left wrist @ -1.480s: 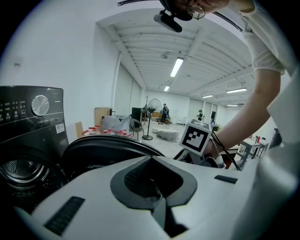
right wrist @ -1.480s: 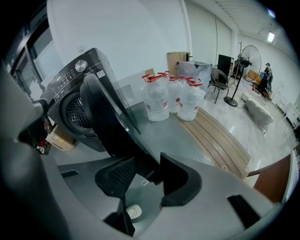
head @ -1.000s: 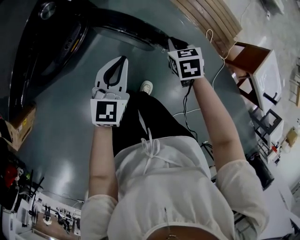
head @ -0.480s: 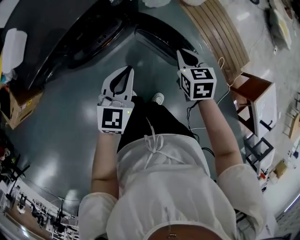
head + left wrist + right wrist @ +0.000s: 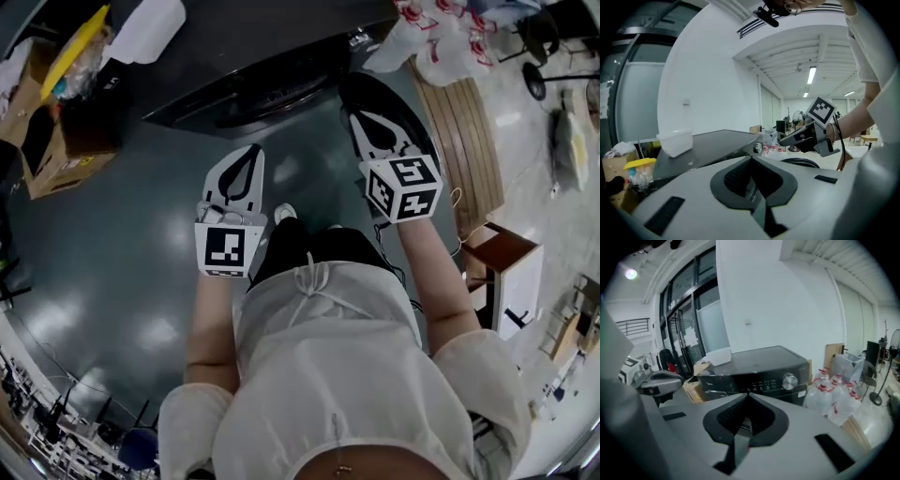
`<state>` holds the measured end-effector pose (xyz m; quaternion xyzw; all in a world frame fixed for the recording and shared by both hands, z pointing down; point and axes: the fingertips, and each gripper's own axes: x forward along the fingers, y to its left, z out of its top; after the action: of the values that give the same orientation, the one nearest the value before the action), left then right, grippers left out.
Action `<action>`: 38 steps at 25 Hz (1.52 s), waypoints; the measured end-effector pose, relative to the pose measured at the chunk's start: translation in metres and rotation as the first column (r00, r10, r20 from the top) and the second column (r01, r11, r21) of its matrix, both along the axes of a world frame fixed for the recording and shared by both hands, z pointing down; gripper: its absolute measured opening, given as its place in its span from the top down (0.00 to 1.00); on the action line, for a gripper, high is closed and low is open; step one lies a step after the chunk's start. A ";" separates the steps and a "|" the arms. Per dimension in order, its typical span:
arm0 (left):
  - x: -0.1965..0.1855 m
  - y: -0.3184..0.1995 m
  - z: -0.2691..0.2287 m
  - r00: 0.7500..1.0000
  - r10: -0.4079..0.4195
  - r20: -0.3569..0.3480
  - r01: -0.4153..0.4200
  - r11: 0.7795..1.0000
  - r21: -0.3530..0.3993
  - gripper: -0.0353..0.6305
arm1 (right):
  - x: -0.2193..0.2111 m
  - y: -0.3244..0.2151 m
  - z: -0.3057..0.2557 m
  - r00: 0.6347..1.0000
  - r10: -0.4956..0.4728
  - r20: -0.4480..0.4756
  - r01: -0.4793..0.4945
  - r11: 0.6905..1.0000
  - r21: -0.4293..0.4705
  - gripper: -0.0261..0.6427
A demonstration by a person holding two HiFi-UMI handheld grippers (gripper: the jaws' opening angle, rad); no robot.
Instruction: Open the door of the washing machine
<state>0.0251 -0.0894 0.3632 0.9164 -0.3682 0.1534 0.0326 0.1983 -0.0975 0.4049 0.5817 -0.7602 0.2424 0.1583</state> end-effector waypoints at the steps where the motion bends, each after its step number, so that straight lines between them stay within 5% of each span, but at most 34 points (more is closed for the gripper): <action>1: -0.014 -0.003 -0.005 1.000 -0.016 0.003 0.016 1.000 0.017 0.91 | -0.015 -0.005 -0.008 1.000 -0.023 0.011 0.022 1.000 0.015 0.95; 8: -0.089 -0.006 -0.040 0.995 -0.100 0.026 0.097 0.991 0.088 0.91 | -0.087 -0.028 -0.055 0.991 -0.130 -0.015 0.131 0.984 0.120 0.95; 14: -0.147 -0.008 -0.074 0.983 -0.186 0.004 0.184 0.974 0.130 0.91 | -0.136 -0.027 -0.110 0.974 -0.223 -0.045 0.226 0.928 0.296 0.95; 24: -0.201 0.001 -0.134 0.966 -0.255 -0.030 0.255 0.942 0.218 0.91 | -0.159 -0.016 -0.176 0.983 -0.172 -0.056 0.178 0.857 0.484 0.95; 38: -0.213 0.016 -0.174 0.954 -0.279 -0.110 0.296 0.936 0.191 0.91 | -0.155 0.009 -0.197 0.988 -0.119 -0.100 0.153 0.853 0.499 0.96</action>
<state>-0.1875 -0.0736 0.1888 0.8565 -0.5106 0.0708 -0.0250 0.0436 -0.0887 0.2080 0.5551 -0.8307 0.0038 0.0421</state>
